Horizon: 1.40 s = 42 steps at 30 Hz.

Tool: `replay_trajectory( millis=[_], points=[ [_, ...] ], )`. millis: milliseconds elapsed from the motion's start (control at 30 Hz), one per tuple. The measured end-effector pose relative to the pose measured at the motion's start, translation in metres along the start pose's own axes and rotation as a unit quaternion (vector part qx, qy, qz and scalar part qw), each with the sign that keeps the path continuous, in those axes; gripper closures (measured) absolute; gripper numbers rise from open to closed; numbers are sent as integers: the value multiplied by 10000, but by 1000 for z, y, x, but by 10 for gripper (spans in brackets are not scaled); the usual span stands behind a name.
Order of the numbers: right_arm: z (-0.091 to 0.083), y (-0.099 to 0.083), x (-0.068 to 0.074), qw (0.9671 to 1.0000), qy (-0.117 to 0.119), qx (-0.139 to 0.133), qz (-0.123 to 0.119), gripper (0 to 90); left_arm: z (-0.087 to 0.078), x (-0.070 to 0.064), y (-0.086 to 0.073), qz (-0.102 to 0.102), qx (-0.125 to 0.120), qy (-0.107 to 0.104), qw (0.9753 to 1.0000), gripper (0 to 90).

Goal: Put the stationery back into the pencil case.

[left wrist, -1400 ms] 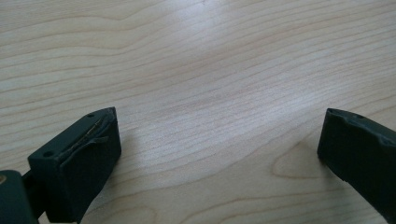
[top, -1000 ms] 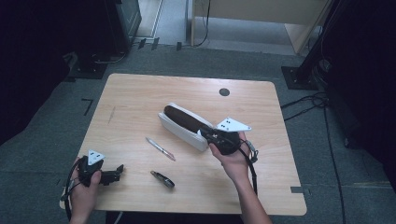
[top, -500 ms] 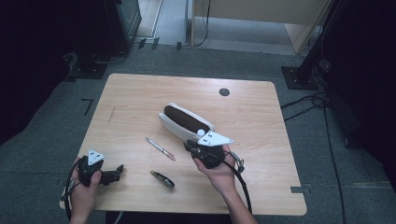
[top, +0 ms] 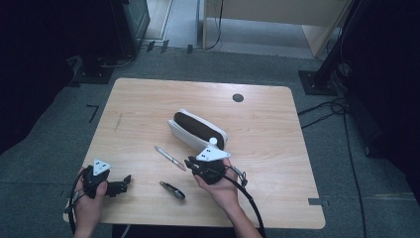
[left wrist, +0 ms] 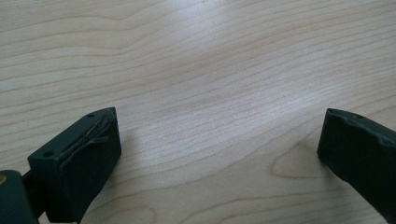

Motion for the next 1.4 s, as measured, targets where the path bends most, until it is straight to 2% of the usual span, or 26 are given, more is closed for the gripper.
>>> replay_trajectory(
  millis=[167,333,367,433,500,833,967,1133,1400],
  points=[
    [-1,-6,5,9999,116,0,65,753,0,0,0,-1,1,2,10000,0],
    [-5,-16,9,9996,236,5,144,693,0,0,0,2,3,2,10000,0],
    [-7,-20,12,9992,351,-23,183,665,0,0,0,2,4,1,10000,0],
    [-8,-22,13,9990,396,-18,204,657,0,0,0,0,2,3,10000,0],
    [-13,-28,20,9979,575,-40,307,635,0,0,0,1,3,2,10000,0],
    [-21,-43,39,9950,965,4,276,598,0,0,0,2,4,3,10000,0],
    [-21,-45,42,9942,1020,-22,336,589,0,0,0,4,5,4,10000,0],
    [-19,-47,50,9930,1148,76,251,564,0,0,0,4,5,3,10000,0],
    [-13,-56,54,9935,1101,219,210,557,0,0,0,3,4,3,10000,0]
  ],
)
Point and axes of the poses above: each handheld gripper's, and its own axes: z roughly forward along the jaws, y roughly out of its top, x roughly to its left, the point moved 5 cm from there along z, roughly forward along the jaws, and after that the axes turned 3 degrees about -x, right-handed, at the moved point
